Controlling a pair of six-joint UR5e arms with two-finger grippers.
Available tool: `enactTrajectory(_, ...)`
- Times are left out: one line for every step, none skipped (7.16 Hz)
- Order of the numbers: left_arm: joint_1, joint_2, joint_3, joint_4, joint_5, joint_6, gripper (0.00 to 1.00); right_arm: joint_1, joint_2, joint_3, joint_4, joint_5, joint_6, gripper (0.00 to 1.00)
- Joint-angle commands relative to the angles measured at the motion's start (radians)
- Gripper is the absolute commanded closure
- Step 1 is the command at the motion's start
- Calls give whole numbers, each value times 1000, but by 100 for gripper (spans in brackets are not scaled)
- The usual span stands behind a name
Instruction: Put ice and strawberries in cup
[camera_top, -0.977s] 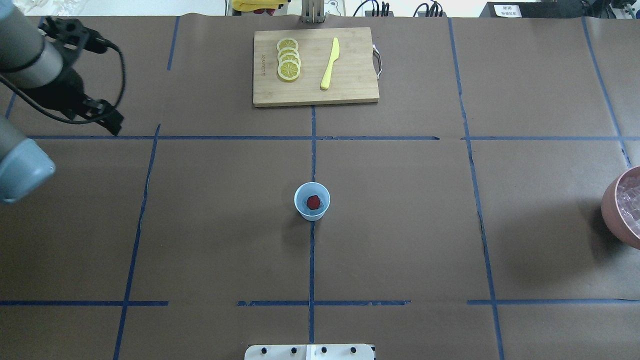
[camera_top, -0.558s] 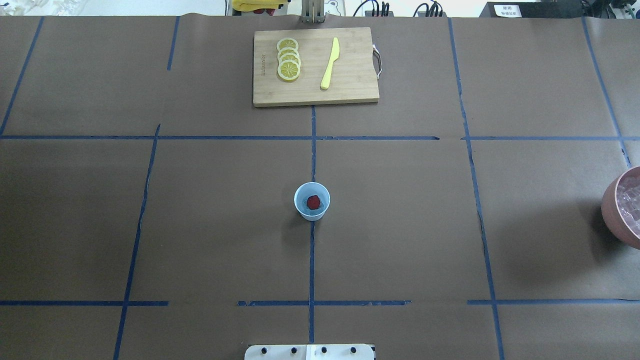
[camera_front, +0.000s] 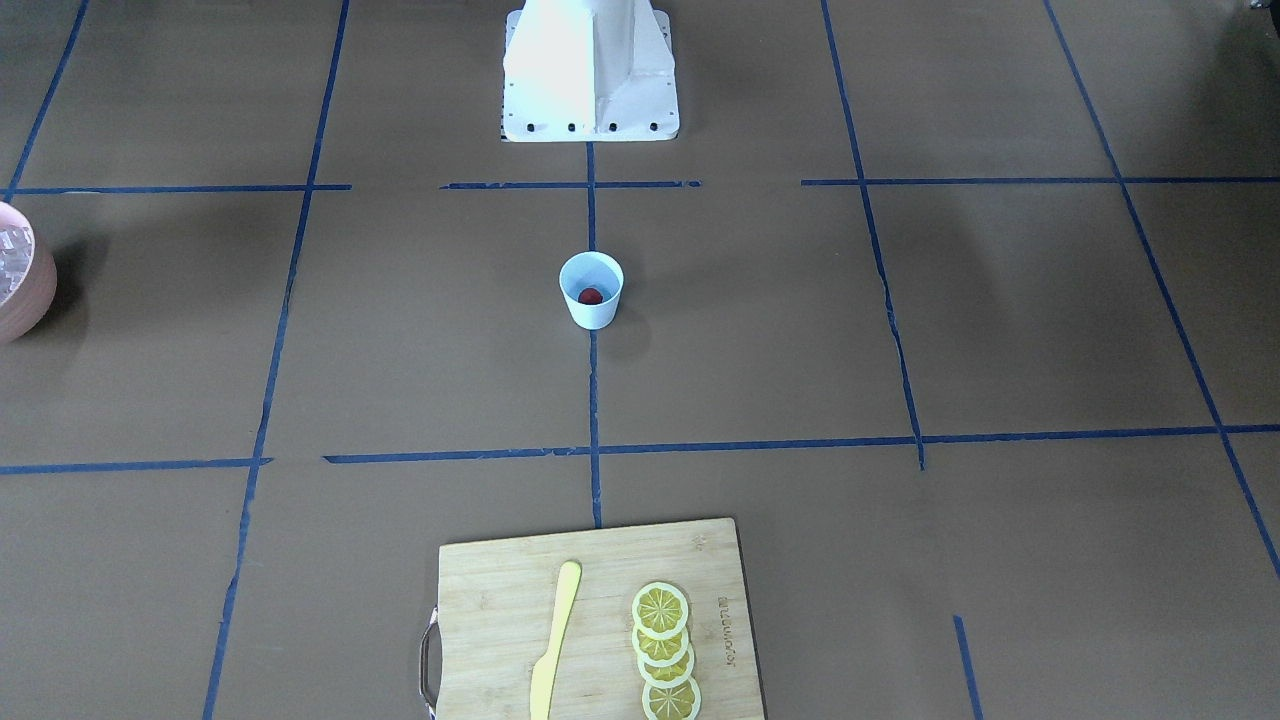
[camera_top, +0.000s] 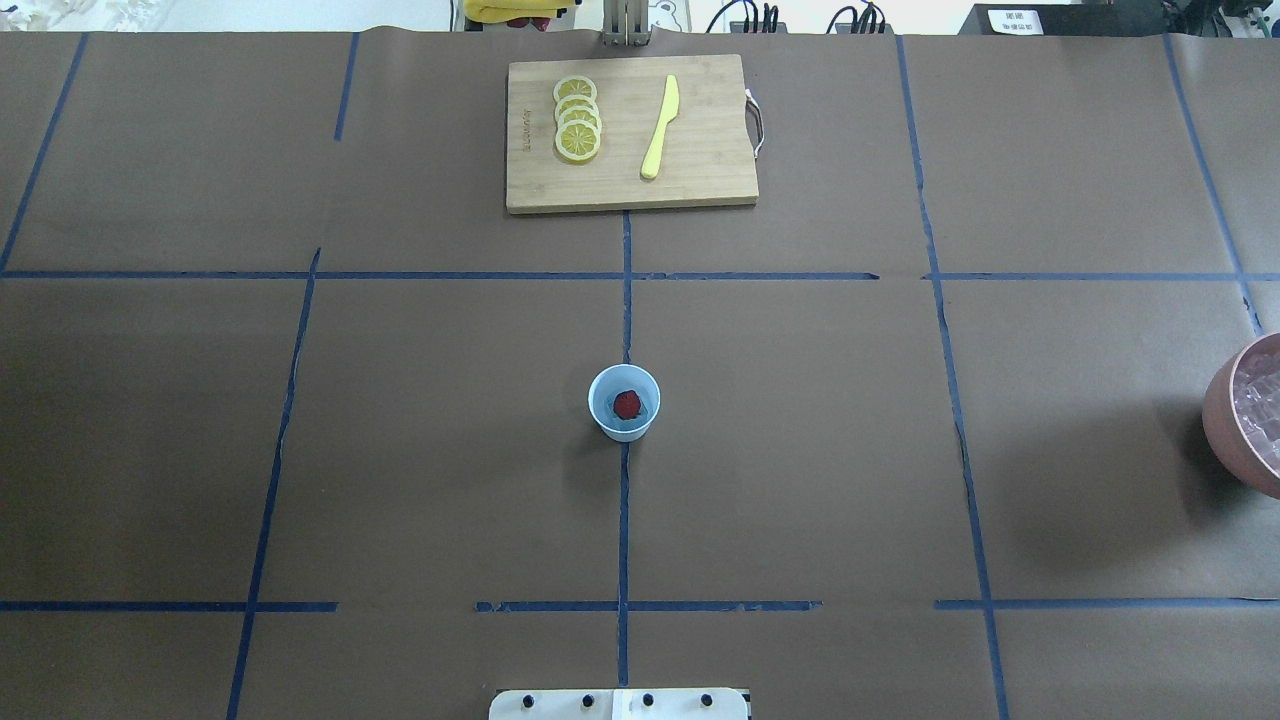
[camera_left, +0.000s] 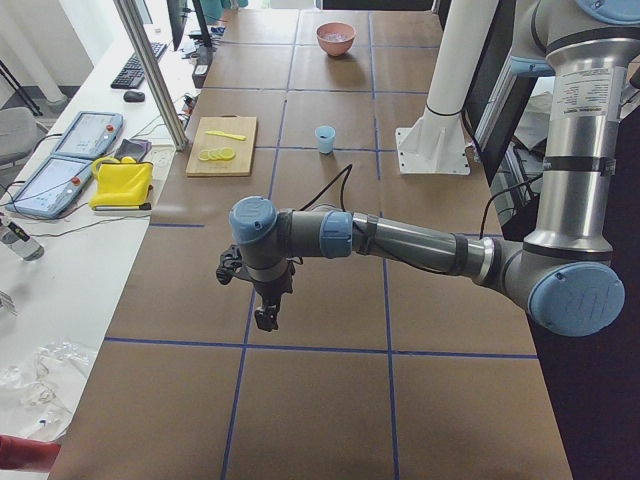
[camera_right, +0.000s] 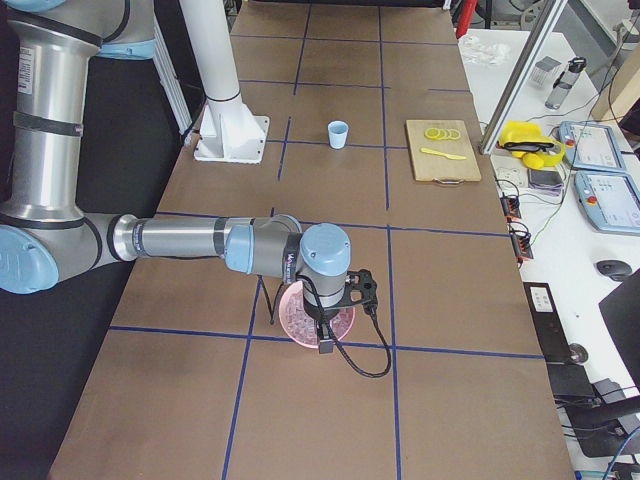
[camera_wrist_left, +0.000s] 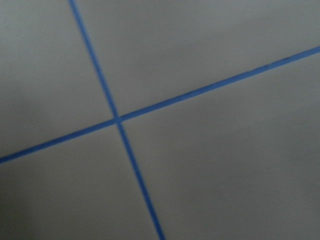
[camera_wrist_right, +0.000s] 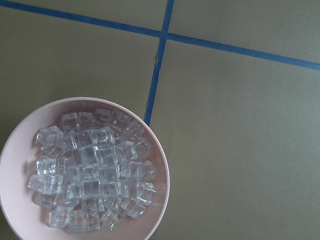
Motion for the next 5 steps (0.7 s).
enactTrajectory(-6,-3,42,-2,-5,0,0,0,0,2,0,0,0,0)
enactTrajectory(-6,-9,44,0,-3,-2,0,0,1,0,0,0,2,0)
enactTrajectory(-4,-16,41,-2,-2,3,0,0,0,2,0,0,0,0)
enactTrajectory(-6,-8,42,-2,-2,12,0,0,1,2,0,0,2,0)
enactTrajectory(-6,-5,36,0,3,11,0,0,1,2,0,0,0,0)
